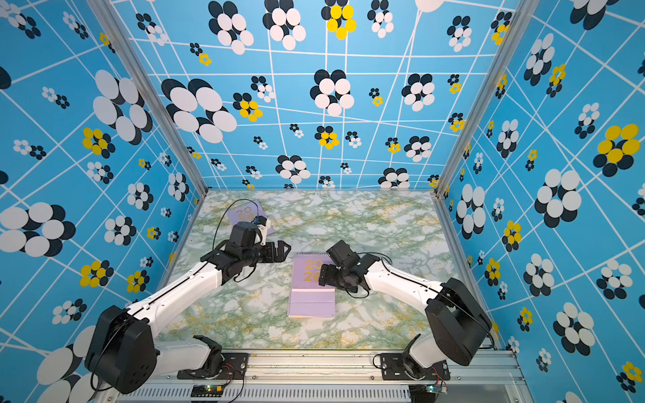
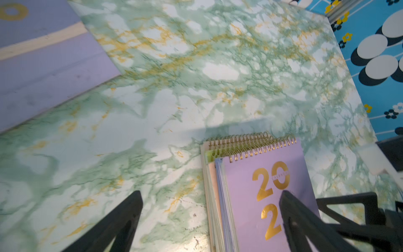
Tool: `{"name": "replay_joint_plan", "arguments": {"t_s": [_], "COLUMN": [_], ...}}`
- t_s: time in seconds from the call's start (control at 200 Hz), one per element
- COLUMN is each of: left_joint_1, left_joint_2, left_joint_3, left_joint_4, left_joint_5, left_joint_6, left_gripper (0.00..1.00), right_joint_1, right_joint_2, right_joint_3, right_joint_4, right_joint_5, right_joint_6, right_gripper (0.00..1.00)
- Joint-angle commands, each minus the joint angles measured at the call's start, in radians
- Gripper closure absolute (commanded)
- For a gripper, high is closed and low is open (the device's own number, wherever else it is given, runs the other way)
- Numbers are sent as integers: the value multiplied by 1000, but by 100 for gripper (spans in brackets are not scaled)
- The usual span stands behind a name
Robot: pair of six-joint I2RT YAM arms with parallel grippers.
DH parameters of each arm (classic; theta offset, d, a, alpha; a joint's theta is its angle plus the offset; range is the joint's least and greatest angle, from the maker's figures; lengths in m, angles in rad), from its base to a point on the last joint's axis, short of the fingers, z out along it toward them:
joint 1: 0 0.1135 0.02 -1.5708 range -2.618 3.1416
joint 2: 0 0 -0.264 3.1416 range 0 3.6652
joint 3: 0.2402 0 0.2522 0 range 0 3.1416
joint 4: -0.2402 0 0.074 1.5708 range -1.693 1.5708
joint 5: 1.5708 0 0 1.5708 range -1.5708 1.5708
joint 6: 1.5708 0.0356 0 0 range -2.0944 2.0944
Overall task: Stack the calendars
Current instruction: Place the calendar at the calendar.
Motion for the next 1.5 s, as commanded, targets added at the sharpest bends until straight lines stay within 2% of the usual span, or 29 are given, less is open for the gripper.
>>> {"name": "replay_joint_plan", "arguments": {"t_s": [0.0, 0.235, 0.83, 0.949, 1.094, 1.229, 1.494], "left_joint_1": [42, 90, 119, 144, 197, 267, 402], "left_joint_2": [-18, -7, -12, -15, -12, 20, 152], "left_joint_3": [39, 47, 37, 37, 42, 58, 131], "left_joint_4": [-15, -7, -5, -12, -12, -10, -6], "left_joint_5": [6, 28, 51, 35, 6, -33, -74], "left_joint_6": [38, 42, 55, 58, 54, 40, 31], "left_gripper": [0, 0, 0, 1, 0, 0, 1], "right_joint_1": [33, 68, 103, 92, 32, -21, -57], "right_joint_2": [12, 48, 83, 57, 24, 81, 346], "right_joint_3": [29, 71, 127, 139, 187, 328, 738], "right_joint_4": [-44, -58, -106, -150, -183, -193, -230], "right_joint_5": [29, 37, 68, 120, 160, 166, 94], "right_joint_6": [22, 33, 39, 17, -62, -190, -398], "right_gripper": [8, 7, 5, 4, 5, 5, 6]}}
